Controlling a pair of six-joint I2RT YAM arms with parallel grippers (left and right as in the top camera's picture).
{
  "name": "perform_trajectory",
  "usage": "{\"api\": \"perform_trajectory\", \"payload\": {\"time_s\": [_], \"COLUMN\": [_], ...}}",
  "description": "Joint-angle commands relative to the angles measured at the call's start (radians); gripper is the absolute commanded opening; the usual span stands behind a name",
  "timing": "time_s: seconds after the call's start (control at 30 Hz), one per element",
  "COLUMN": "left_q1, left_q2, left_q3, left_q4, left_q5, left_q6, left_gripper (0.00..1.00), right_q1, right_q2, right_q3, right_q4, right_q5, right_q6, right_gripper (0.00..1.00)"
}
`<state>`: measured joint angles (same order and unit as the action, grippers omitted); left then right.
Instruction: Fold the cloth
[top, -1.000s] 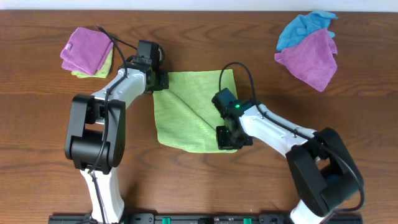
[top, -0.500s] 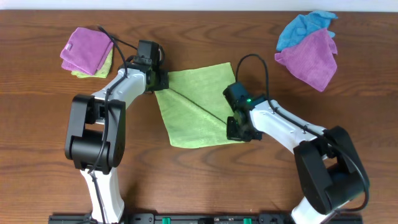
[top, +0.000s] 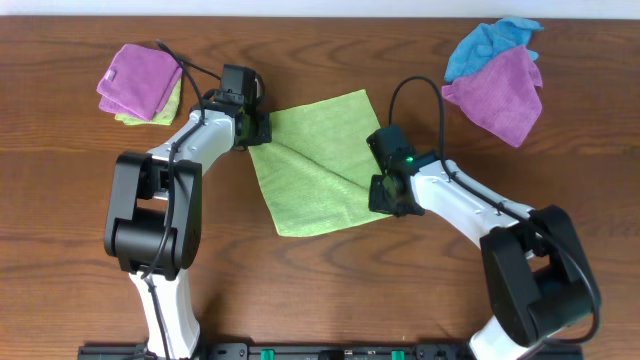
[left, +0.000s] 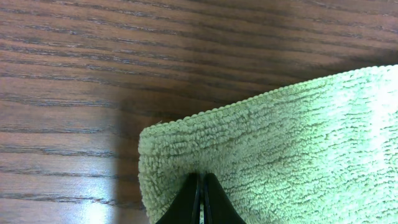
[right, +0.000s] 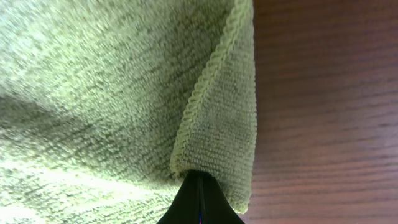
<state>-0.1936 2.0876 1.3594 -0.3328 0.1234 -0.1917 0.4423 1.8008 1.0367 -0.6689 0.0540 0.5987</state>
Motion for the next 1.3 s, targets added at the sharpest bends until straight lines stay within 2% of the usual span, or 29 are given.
{"api": "perform_trajectory", "payload": {"time_s": [0.0, 0.4, 0.87, 1.13, 1.17, 1.2, 1.23, 1.27], "left_q1": [-0.001, -0.001, -0.002, -0.002, -0.002, -0.002, -0.002, -0.002], "left_q2": [0.032, 0.032, 0.031, -0.055, -0.079, -0.107, -0.13, -0.173], "left_q3": [0.0, 0.0, 0.0, 0.019, 0.024, 0.031, 0.034, 0.035], "left_q4": [-0.01, -0.01, -0.043, -0.059, -0.059, -0.06, -0.061, -0.061], "left_q5": [-0.027, -0.027, -0.025, -0.019, -0.018, -0.018, -0.017, -0.002], "left_q6": [-0.014, -0.014, -0.014, -0.014, -0.014, -0.014, -0.014, -0.014], "left_gripper": [0.06, 0.06, 0.06, 0.06, 0.07, 0.16, 0.3, 0.4], "right_q1": [-0.01, -0.071, -0.149, -0.149, -0.149, -0.149, -0.149, -0.149], "right_q2": [-0.024, -0.024, -0.028, -0.158, -0.19, -0.219, -0.237, -0.257], "right_q3": [-0.01, -0.01, -0.009, -0.006, -0.006, -0.006, -0.006, -0.006], "right_q4": [0.016, 0.016, -0.027, -0.028, -0.025, -0.023, -0.023, -0.023], "right_q5": [0.018, 0.116, 0.117, 0.114, 0.114, 0.114, 0.114, 0.114], "right_q6": [0.005, 0.019, 0.029, 0.027, 0.007, -0.014, -0.031, -0.056], "right_gripper": [0.01, 0.01, 0.01, 0.02, 0.02, 0.01, 0.01, 0.01]}}
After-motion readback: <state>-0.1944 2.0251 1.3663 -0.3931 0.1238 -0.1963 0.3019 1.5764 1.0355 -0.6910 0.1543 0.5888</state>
